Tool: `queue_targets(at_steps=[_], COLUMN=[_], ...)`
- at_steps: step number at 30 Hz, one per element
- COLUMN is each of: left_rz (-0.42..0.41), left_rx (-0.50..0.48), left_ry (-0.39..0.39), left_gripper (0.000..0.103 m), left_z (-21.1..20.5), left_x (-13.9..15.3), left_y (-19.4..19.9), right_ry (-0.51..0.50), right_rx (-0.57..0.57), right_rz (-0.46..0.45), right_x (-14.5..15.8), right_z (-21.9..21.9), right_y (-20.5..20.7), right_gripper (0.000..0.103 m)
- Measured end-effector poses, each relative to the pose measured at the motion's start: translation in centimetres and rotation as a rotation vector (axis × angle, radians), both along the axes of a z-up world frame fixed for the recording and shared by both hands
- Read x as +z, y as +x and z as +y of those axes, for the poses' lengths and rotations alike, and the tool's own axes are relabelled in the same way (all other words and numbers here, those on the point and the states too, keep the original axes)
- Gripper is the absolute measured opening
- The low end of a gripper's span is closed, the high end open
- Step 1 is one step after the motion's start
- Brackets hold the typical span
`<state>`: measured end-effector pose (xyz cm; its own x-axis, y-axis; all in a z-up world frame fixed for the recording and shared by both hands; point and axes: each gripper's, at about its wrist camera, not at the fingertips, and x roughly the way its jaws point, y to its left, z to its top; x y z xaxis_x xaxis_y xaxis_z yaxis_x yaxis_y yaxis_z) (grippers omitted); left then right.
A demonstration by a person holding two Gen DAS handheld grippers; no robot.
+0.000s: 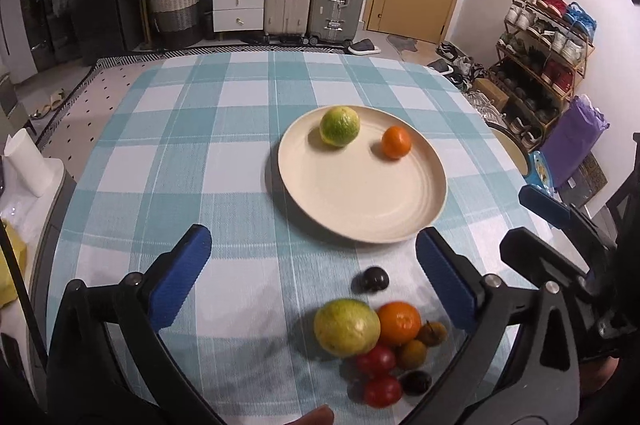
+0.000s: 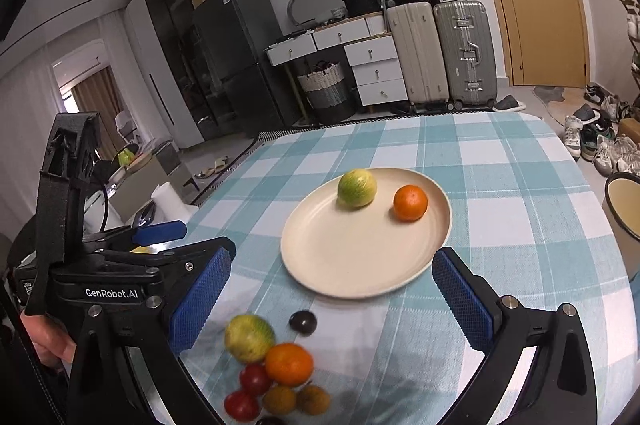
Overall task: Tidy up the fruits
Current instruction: 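Withdraw both tools from the plate back toward the fruit cluster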
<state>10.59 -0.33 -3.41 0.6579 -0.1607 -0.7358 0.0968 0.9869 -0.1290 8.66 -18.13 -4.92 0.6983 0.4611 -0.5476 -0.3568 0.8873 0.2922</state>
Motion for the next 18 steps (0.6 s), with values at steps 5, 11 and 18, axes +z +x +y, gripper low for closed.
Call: queue_targets(at_steps=[5, 11, 18], left_rz=[-0.008, 0.038, 0.097], left_rx=[-0.018, -0.025, -0.046], left_ry=[-0.011, -0.063, -0.094], left_gripper=[0.102, 0.102, 0.102], left_z=[0.5, 1.5, 1.8], left_x=[-0.5, -1.8, -3.8], left_y=[-1.5, -2.8, -3.5], right_ry=[0.018, 0.026, 0.011], right_rx=[0.007, -0.007, 0.005], right_rz=[-0.001, 0.063, 0.092], right_x=[0.0, -1.2, -2.3], right_z=[0.1, 0.1, 0.6], right_y=[-1.4, -2.2, -3.7], right_gripper=[0.103, 0.103, 0.103])
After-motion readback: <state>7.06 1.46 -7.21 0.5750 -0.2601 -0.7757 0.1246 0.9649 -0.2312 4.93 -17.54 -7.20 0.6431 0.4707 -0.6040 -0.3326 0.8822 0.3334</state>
